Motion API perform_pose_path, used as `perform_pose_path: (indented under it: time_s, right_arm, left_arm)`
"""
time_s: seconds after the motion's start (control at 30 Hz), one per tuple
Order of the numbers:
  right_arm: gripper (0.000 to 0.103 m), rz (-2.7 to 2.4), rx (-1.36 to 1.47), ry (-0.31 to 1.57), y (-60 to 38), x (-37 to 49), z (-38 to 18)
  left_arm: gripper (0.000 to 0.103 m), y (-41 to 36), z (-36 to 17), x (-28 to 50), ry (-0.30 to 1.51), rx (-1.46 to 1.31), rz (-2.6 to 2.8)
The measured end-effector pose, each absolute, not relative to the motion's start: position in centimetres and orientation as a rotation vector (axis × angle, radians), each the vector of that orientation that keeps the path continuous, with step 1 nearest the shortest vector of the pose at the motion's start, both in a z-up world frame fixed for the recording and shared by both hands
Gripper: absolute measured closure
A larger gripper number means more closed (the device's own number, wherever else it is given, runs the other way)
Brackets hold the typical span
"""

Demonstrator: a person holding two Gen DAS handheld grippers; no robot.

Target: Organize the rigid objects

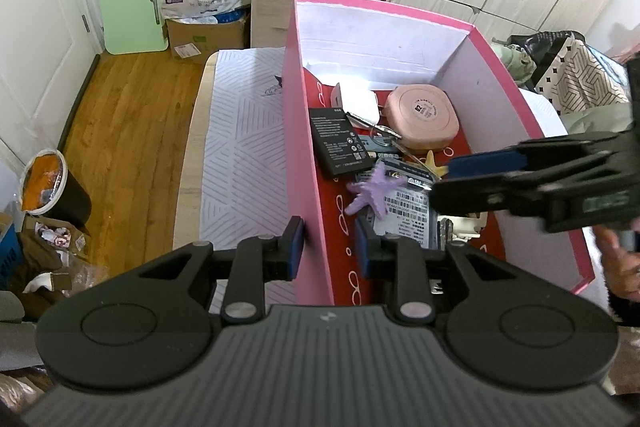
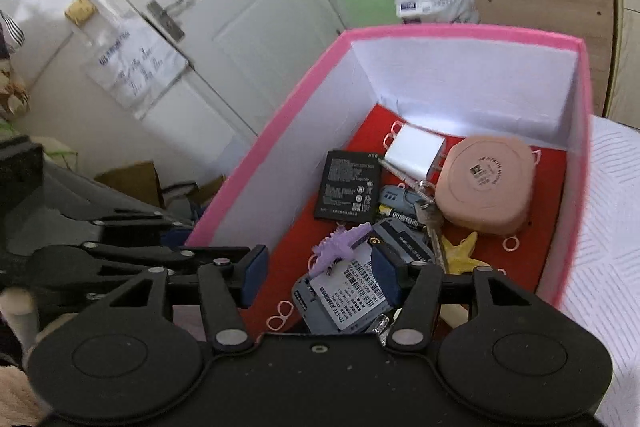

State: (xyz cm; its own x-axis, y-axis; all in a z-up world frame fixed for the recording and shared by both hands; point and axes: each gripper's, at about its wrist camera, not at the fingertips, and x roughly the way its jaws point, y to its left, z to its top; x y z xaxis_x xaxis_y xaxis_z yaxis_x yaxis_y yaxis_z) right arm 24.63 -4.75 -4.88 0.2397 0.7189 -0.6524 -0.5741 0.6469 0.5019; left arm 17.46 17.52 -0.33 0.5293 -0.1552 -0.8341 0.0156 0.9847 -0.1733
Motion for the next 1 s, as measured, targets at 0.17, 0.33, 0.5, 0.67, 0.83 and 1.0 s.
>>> perform_pose_path:
  time_s: [0.17, 0.33, 0.5, 0.67, 0.83, 1.0]
  right_arm:
    - [0.035, 0.864, 0.194, 0.891, -7.4, 22.7, -3.0]
    - [0.033, 0.809, 0.181, 0.804, -9.2, 20.8, -1.8]
    - [0.028, 0.74, 0.171, 0.734, -10.4, 19.0, -1.1]
    - [0.014, 0.641, 0.121, 0.665, -11.1, 16.7, 0.0]
    - [0.014, 0.612, 0.103, 0.575, -12.0, 13.7, 1.7]
    - [0.013, 0.549, 0.087, 0.566, -12.4, 11.1, 2.4]
  left_arm:
    - [0.076, 17.3, -0.2, 17.1, 0.998, -0.15, -0.088]
    - [0.069, 16.6, 0.3, 16.3, 0.987, -0.131, -0.073]
    - [0.054, 16.2, 1.0, 14.9, 0.982, -0.111, -0.033]
    - [0.045, 16.1, 2.5, 12.5, 0.901, -0.092, 0.076]
    - [0.016, 14.6, 4.0, 9.9, 0.811, -0.063, 0.119]
    - [0.005, 12.8, 4.5, 8.2, 0.813, -0.08, 0.1]
